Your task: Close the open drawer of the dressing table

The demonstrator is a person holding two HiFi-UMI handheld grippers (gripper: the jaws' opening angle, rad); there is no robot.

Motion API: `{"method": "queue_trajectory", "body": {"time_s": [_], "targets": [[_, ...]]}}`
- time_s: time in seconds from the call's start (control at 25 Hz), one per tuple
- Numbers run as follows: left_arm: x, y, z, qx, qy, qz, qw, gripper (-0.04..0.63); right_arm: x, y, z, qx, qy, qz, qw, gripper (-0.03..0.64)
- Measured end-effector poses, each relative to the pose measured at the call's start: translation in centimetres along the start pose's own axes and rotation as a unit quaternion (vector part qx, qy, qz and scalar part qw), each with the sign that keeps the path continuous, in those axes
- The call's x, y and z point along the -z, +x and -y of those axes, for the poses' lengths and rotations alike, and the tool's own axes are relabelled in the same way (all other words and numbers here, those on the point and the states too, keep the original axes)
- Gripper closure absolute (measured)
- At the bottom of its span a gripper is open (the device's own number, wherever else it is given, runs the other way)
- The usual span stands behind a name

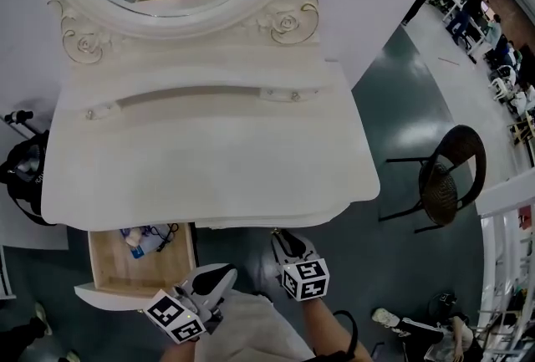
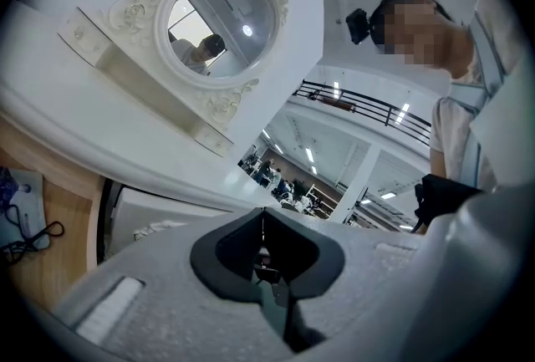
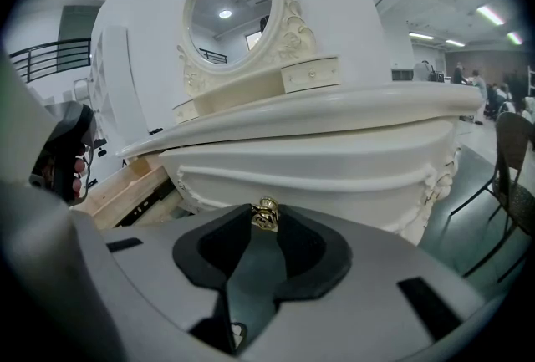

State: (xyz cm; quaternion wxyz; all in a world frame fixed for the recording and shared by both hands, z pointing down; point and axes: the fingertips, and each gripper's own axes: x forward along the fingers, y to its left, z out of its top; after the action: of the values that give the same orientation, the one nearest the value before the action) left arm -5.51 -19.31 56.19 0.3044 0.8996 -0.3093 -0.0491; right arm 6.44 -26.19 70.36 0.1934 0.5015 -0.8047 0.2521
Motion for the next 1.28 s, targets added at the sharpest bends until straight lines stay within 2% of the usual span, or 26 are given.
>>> {"method": "queue_trajectory", "body": {"time_s": [1.28], "targets": [[-0.4, 0.4, -0.6, 0.001, 0.008, 0.001, 1.0, 0.586, -2.0, 2.5, 0.8, 0.003, -0.011, 0.0, 1.0, 0.517]]}}
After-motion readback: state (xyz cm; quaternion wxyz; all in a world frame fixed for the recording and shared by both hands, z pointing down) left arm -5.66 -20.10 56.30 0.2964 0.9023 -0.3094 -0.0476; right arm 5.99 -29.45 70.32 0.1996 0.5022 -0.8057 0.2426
